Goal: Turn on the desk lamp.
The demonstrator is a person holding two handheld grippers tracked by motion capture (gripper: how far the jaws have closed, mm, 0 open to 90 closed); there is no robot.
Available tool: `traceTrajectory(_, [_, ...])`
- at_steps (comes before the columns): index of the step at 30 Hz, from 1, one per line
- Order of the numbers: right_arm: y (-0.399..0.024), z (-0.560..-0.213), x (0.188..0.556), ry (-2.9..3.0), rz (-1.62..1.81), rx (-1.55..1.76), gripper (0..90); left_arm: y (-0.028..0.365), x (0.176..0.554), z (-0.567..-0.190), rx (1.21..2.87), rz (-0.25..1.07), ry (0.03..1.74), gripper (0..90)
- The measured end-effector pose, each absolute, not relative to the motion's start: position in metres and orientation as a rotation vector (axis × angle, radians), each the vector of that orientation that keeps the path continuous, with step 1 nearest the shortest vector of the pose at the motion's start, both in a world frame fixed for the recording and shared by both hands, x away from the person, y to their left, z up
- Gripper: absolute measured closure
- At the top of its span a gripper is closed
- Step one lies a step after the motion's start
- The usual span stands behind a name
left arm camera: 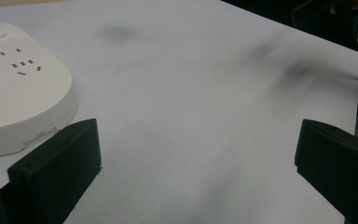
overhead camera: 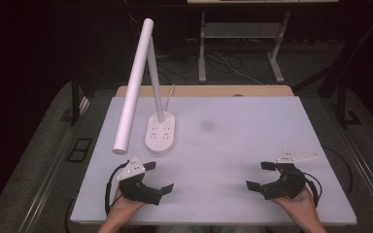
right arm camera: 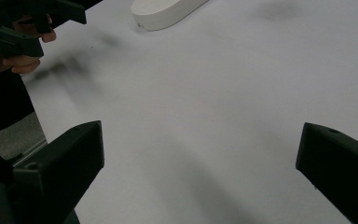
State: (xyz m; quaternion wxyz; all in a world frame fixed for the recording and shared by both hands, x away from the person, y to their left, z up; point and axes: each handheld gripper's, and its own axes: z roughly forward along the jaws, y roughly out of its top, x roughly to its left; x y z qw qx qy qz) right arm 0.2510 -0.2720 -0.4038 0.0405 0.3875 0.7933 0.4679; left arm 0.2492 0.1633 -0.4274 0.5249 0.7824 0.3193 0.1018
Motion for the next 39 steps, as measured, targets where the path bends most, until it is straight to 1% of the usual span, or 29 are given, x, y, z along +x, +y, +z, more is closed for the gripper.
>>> traceTrajectory(25, [-0.252, -0.385, 0.284, 2.495, 1.403, 1.147, 0.5, 0.165, 0.250, -0.428, 1.870, 0.246, 0.775, 0.0])
traceTrajectory(39, [-0.229, -0.368, 0.305, 2.532, 1.403, 1.072, 0.5, 0.165, 0.250, -0.428, 1.872, 0.245, 0.770, 0.0])
